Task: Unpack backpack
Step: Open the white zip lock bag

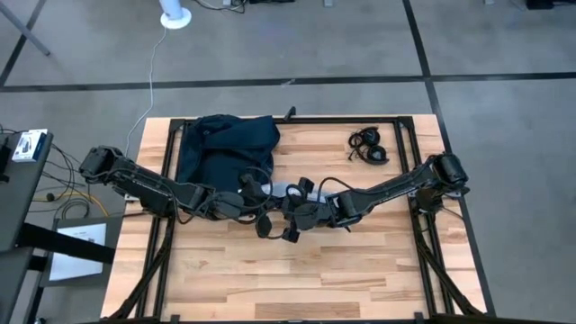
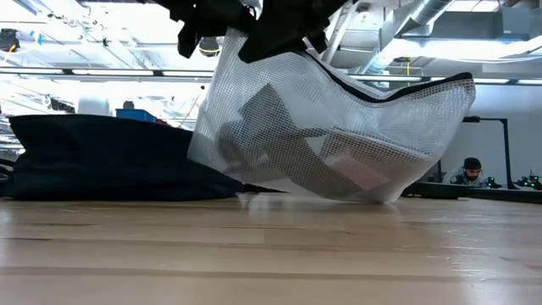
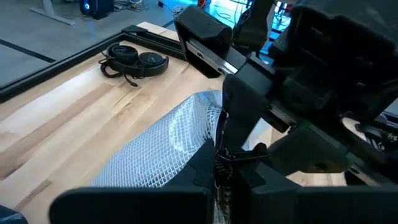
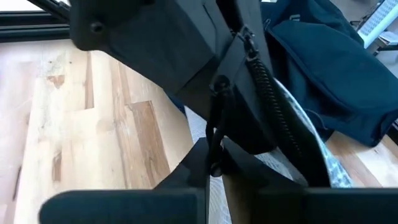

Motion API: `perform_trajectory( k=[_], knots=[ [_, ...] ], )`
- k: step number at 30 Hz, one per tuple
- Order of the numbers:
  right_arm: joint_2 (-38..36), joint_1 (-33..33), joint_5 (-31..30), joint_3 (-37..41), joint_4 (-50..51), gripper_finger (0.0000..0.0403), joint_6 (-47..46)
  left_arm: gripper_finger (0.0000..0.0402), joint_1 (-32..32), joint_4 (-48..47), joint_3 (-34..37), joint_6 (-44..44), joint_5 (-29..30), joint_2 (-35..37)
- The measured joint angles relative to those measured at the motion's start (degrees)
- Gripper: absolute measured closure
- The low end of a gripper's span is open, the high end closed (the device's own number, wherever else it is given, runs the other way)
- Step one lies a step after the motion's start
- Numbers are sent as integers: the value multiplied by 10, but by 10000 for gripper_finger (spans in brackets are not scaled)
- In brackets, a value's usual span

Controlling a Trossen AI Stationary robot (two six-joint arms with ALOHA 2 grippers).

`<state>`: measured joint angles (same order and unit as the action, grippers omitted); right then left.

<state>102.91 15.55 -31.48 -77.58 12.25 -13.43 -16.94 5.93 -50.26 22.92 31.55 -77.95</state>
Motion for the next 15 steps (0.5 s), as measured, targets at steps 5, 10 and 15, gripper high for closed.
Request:
perform_trajectory(
  k=[5,10,15],
  knots=[
    [-12,6,22,0,5,374,0,402,11,-35,0,-8,1,0],
    [-49,11,48,-2,9,393,0,402,22,-70,-1,-10,2,0],
    [-91,14,55,-2,28,388,4,402,23,-76,-1,-50,0,0]
  ],
)
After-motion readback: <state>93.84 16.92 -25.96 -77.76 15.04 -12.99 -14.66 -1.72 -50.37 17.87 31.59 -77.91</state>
